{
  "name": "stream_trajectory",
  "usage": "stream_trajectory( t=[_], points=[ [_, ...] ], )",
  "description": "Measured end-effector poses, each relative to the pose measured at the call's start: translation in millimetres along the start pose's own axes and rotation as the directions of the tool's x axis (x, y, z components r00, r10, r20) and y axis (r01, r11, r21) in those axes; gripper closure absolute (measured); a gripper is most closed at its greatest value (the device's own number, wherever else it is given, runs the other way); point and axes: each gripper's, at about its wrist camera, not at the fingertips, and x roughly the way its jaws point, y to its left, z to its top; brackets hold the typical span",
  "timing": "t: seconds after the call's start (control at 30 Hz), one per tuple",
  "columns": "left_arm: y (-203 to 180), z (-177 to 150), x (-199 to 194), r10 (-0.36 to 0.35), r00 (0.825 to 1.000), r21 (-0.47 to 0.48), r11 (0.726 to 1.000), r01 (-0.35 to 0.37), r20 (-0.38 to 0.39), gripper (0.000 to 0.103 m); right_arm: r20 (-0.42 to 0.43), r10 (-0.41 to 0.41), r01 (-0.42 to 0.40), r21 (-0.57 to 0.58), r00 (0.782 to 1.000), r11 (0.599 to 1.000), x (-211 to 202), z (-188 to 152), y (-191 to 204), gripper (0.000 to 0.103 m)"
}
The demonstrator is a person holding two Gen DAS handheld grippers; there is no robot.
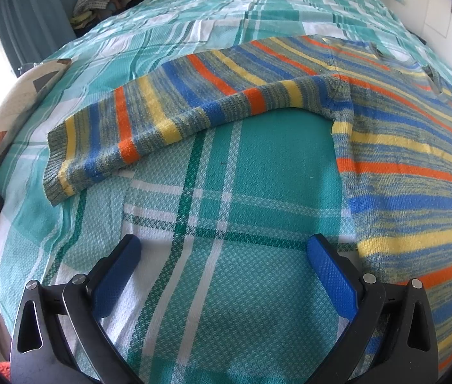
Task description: Fold small clothes
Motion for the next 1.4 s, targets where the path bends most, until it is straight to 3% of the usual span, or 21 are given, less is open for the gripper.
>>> stream_trajectory(
  t=[1.4],
  points=[
    [-0.9,-0.5,-0.4,0.002,1.000,0.002,1.000,-0.002,0.005,0.000,0.008,-0.007,0.007,-0.002,1.000,1.000,-0.5,-1.1,0.7,0.000]
  ],
)
